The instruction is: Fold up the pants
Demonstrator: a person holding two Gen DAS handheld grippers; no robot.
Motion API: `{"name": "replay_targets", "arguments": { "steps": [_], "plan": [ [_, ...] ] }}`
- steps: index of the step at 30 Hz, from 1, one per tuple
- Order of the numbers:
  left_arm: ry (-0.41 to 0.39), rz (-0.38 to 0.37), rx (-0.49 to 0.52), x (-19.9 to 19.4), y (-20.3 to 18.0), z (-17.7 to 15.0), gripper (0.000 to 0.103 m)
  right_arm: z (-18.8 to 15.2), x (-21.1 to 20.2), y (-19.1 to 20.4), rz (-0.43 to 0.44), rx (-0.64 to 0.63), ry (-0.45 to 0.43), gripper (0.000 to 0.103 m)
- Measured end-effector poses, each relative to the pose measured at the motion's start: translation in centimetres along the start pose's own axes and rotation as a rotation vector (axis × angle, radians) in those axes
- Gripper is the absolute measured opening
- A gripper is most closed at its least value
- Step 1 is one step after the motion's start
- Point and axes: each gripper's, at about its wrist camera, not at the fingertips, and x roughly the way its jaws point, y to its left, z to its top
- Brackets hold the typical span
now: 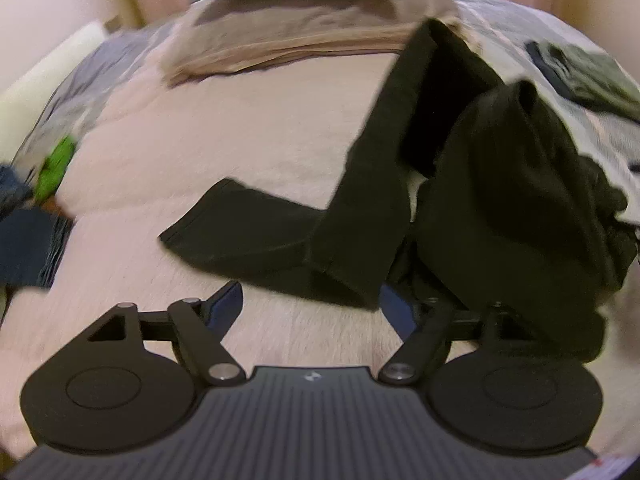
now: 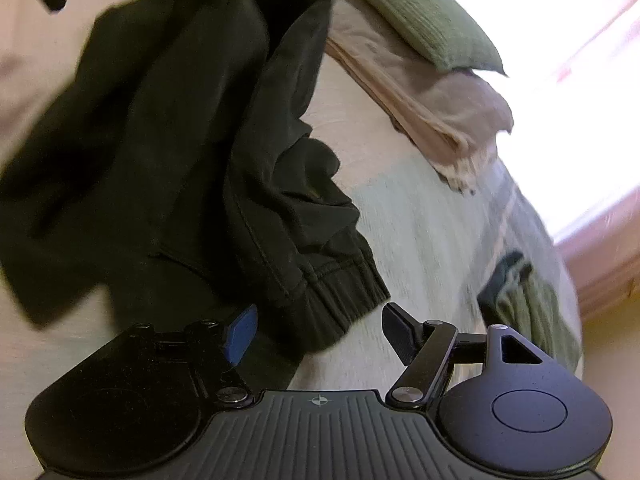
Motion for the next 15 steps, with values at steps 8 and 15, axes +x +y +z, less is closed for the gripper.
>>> {"name": "replay_targets", "arguments": {
  "steps": [8, 15],
  "plan": [
    [-0.07, -0.024, 0.15, 6.2, -2.1, 0.3, 0.061, -1.4, 1.2, -0.2, 0.035, -0.055, -0.094, 0.01],
    [-0.114, -0.032, 0.153, 2.3, 1.1, 1.0, 0.015, -1.8, -7.8, -7.8, 0.076, 0.235, -0.104, 0.008]
  ]
}}
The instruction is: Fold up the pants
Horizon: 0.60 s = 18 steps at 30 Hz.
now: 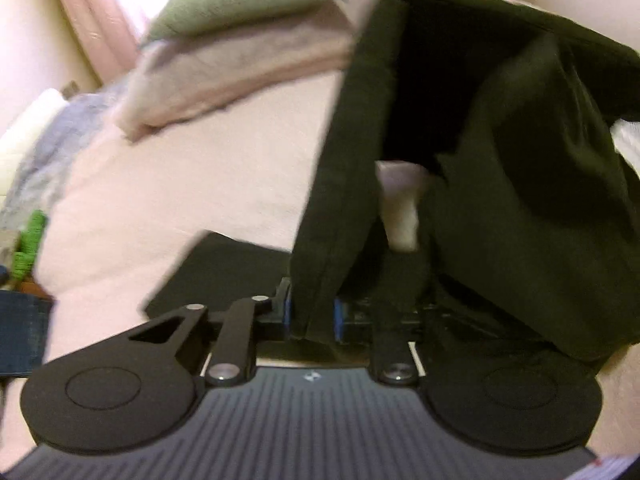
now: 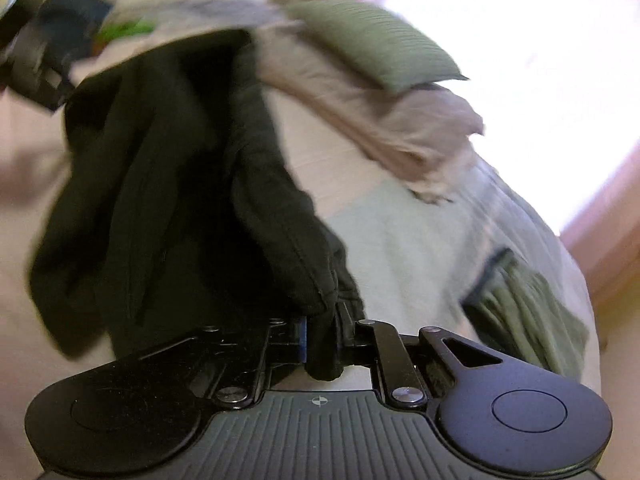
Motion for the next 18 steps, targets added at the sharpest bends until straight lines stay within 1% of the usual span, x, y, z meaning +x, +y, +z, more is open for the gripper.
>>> {"name": "replay_targets", "arguments": {
  "steps": [1, 3, 5, 7, 9, 10, 11, 12, 14, 15, 16, 17, 18],
  "plan": [
    [-0.021, 0.013, -0.008, -1.2, 0.9, 0.7, 0.013, 0.2, -1.7, -1.2, 0.003, 0.04, 0.003, 0.008],
    [-0.068, 0.058, 0.02, -3.0, 2.4, 3.0, 0.011, 1.1, -4.6, -3.7, -0.027, 0.099, 0.016, 0.008],
    [-0.121, 0.068, 0.06, -3.7, 3.3, 6.3, 0.011, 1.6, -7.0, -6.5, -0.063, 0.161, 0.032, 0.008],
    [-0.176, 0.068, 0.101, -3.2, 3.7, 10.1, 0.011, 2.4, -8.5, -9.2, -0.087, 0.212, 0.041, 0.008],
    [-0.239, 0.067, 0.157, -1.5, 3.3, 14.4, 0.012, 2.7, -8.4, -12.7, -0.074, 0.269, 0.056, 0.008],
    [-0.257, 0.069, 0.184, -0.2, 2.8, 16.6, 0.014, 2.9, -8.3, -13.6, -0.066, 0.301, 0.061, 0.008],
    [-0.256, 0.066, 0.19, 1.7, 2.2, 19.0, 0.015, 3.0, -7.0, -15.4, -0.065, 0.342, 0.081, 0.01],
    [-0.23, 0.041, 0.18, 3.8, 1.7, 21.2, 0.019, 3.1, -5.4, -16.8, -0.075, 0.392, 0.115, 0.011],
    [-0.164, -0.001, 0.139, 7.4, 0.6, 24.1, 0.026, 2.4, -1.9, -19.8, -0.087, 0.539, 0.21, 0.015],
    [-0.121, -0.023, 0.102, 8.6, 0.0, 24.7, 0.03, 1.7, -0.4, -20.7, -0.115, 0.621, 0.237, 0.019],
    [-0.094, -0.046, 0.066, 9.3, -0.2, 24.8, 0.03, 1.0, 0.4, -21.0, -0.147, 0.685, 0.25, 0.02],
    [-0.087, -0.076, 0.021, 9.4, -0.4, 24.2, 0.031, 0.2, 0.6, -21.0, -0.17, 0.743, 0.249, 0.025],
    [-0.085, -0.105, -0.008, 9.2, -0.6, 23.2, 0.043, -1.1, 0.5, -20.5, -0.175, 0.817, 0.235, 0.04]
  ]
}}
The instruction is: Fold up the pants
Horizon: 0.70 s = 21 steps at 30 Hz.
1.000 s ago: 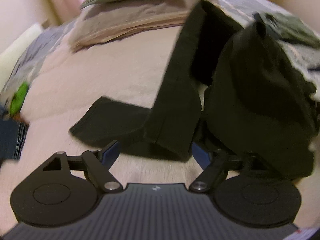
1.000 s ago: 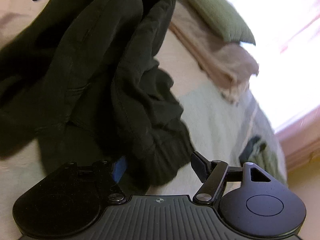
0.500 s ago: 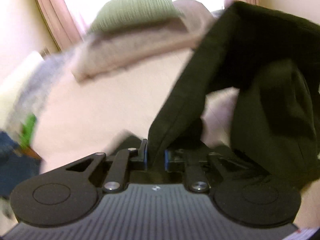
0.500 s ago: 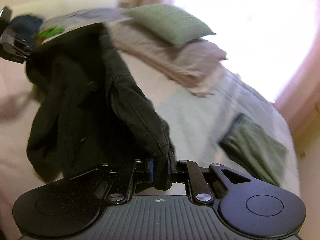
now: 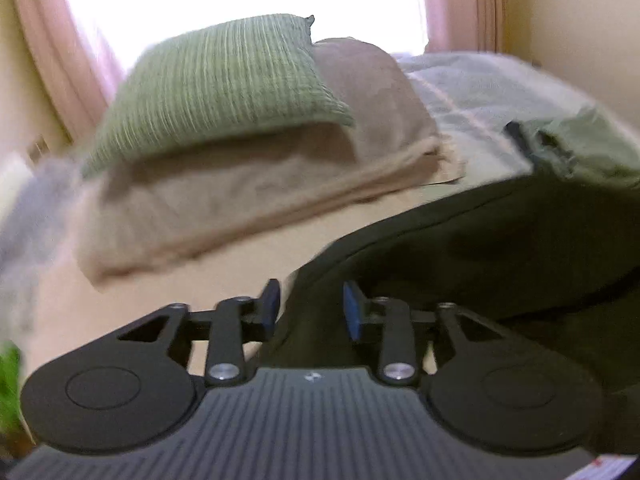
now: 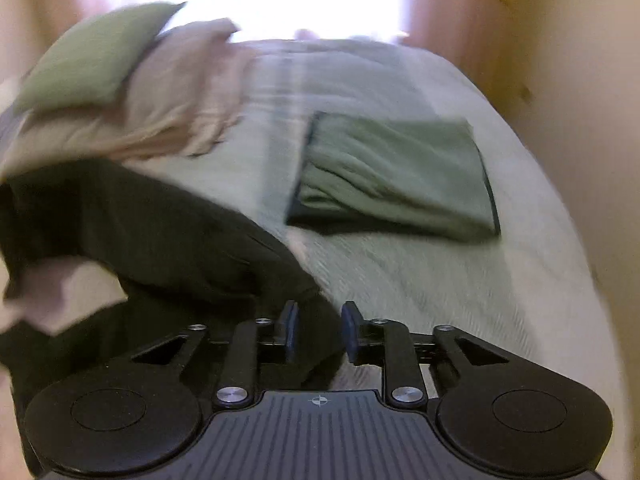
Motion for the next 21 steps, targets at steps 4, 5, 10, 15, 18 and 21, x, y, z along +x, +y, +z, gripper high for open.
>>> {"name": "replay_targets", "arguments": {
  "steps": [4, 5, 10, 15, 18, 21],
  "plan": [
    [0.115, -0.076, -0.115, -1.2, 1.1, -7.2, 0.065, -6.3, -0.1, -2.8, 0.111, 0.34, 0.037, 0.054],
    [0.166, -0.074, -0.172, -1.9, 1.4, -9.9, 0.064, -8.5, 0.1, -3.1, 0.133, 0.423, 0.064, 0.054],
    [0.393, -0.203, -0.452, -6.1, 1.2, -21.3, 0.064, -20.6, 1.0, -1.7, 0.326, 0.834, 0.233, 0.055],
    [0.439, -0.264, -0.78, -8.0, -1.8, -28.6, 0.072, -25.7, 4.2, -0.5, 0.349, 1.117, 0.209, 0.057],
    [0.403, -0.291, -0.939, -6.5, -2.9, -29.3, 0.072, -25.9, 6.0, -0.3, 0.377, 1.177, 0.107, 0.056],
    [0.321, -0.331, -1.08, -4.8, -3.2, -29.4, 0.064, -25.3, 7.2, 0.1, 0.366, 1.187, 0.048, 0.024]
  ]
}}
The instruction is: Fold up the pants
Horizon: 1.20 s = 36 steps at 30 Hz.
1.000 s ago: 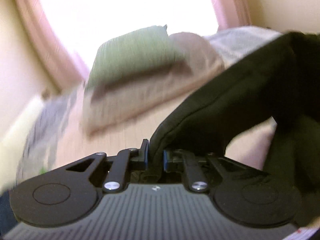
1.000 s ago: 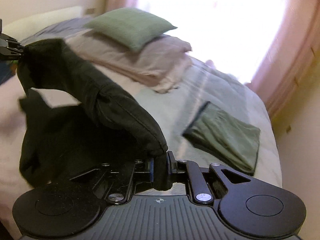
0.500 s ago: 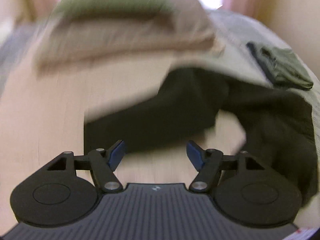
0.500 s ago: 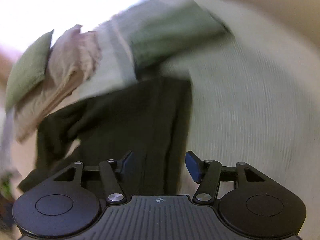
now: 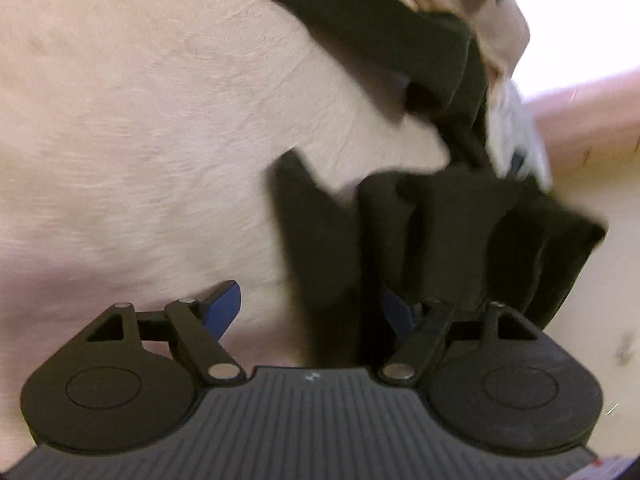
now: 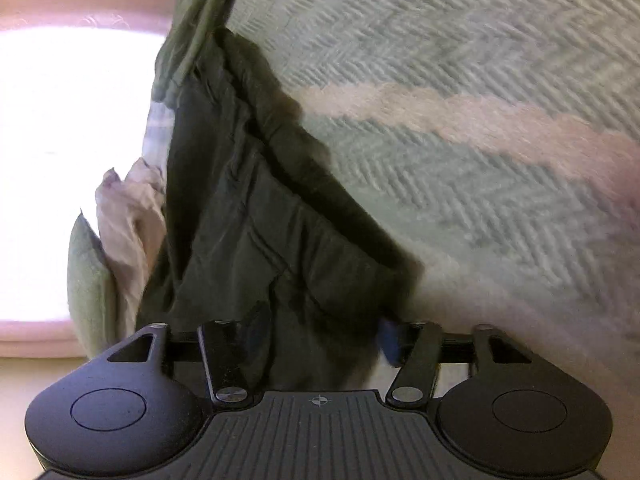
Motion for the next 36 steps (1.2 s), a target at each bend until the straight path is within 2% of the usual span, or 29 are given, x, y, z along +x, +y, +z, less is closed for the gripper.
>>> {"name": "replay_targets", "arguments": {
  "steps": [1, 2, 4, 5, 7, 10, 12, 13, 14, 16, 17, 18, 19, 21, 24, 26, 29, 30, 32, 33, 34, 35, 36],
  "plan": [
    [-0.018, 0.003, 0.007, 0.6, -0.4, 0.4, 0.021, 0.2, 0.2, 0.4, -0.03, -0.018, -0.002, 0.024],
    [-0.021, 0.036, 0.022, 1.0, -0.8, 0.9, 0.008, 0.4, 0.0, 0.8, -0.033, -0.044, -0.001, 0.021],
    [-0.008, 0.038, 0.022, 0.3, -0.8, 2.1, 0.006, 0.7, -1.4, 2.2, -0.034, -0.151, -0.013, 0.02],
    [-0.049, 0.055, 0.073, -1.2, -1.3, 2.9, 0.005, 1.3, -2.6, 3.2, -0.026, -0.208, -0.028, 0.019],
    [-0.11, 0.146, 0.207, -4.4, -2.5, 4.4, 0.005, 3.3, -6.0, 4.9, 0.024, -0.272, -0.053, 0.019],
    [-0.261, 0.279, 0.321, -11.9, -3.1, 7.7, 0.004, 6.1, -11.4, 8.1, 0.063, -0.392, -0.089, 0.018],
    [-0.357, 0.43, 0.398, -16.2, -3.4, 9.8, 0.006, 7.5, -14.2, 9.6, 0.025, -0.472, -0.085, 0.019],
    [-0.373, 0.488, 0.422, -17.7, -3.2, 10.8, 0.016, 7.6, -15.7, 9.2, 0.004, -0.483, -0.07, 0.019],
    [-0.368, 0.502, 0.419, -18.8, -2.5, 11.8, 0.022, 8.1, -15.7, 8.9, -0.031, -0.471, -0.044, 0.02],
    [-0.388, 0.543, 0.347, -19.9, -0.1, 13.0, 0.03, 7.8, -15.9, 6.7, -0.16, -0.424, -0.048, 0.023],
    [-0.391, 0.541, 0.323, -19.9, 1.2, 13.2, 0.034, 7.8, -15.6, 5.2, -0.216, -0.394, -0.051, 0.027],
    [-0.381, 0.544, 0.301, -20.1, 2.4, 13.1, 0.048, 7.7, -15.1, 3.7, -0.268, -0.354, -0.046, 0.029],
    [-0.364, 0.562, 0.261, -19.7, 3.7, 13.1, 0.055, 7.3, -14.7, 1.9, -0.315, -0.312, -0.039, 0.03],
    [-0.326, 0.559, 0.17, -18.9, 6.4, 12.1, 0.055, 6.5, -13.8, -0.5, -0.349, -0.242, -0.028, 0.037],
    [-0.275, 0.513, 0.052, -17.6, 9.2, 9.4, 0.055, 5.2, -13.4, -2.8, -0.324, -0.199, -0.033, 0.05],
    [-0.258, 0.444, -0.033, -16.9, 11.1, 7.7, 0.055, 4.9, -13.4, -3.5, -0.297, -0.163, -0.057, 0.056],
    [-0.264, 0.346, -0.14, -16.2, 13.1, 5.9, 0.059, 5.4, -12.8, -3.6, -0.248, -0.101, -0.088, 0.059],
    [-0.268, 0.326, -0.166, -16.2, 13.8, 5.8, 0.06, 5.5, -12.0, -3.7, -0.215, -0.076, -0.097, 0.059],
    [-0.277, 0.316, -0.19, -14.5, 14.5, 6.1, 0.056, 5.6, -10.9, -4.5, -0.178, -0.031, -0.116, 0.059],
    [-0.282, 0.334, -0.194, -14.0, 14.7, 6.2, 0.044, 5.4, -10.9, -4.3, -0.17, -0.014, -0.131, 0.058],
    [-0.286, 0.349, -0.183, -13.5, 14.6, 6.4, 0.027, 5.2, -10.7, -4.3, -0.15, -0.014, -0.144, 0.051],
    [-0.293, 0.365, -0.158, -13.3, 14.4, 6.8, 0.017, 5.1, -10.2, -3.9, -0.153, -0.042, -0.156, 0.005],
    [-0.294, 0.367, -0.134, -13.2, 14.3, 7.2, 0.012, 5.0, -9.9, -3.2, -0.179, -0.084, -0.155, 0.005]
  ]
}}
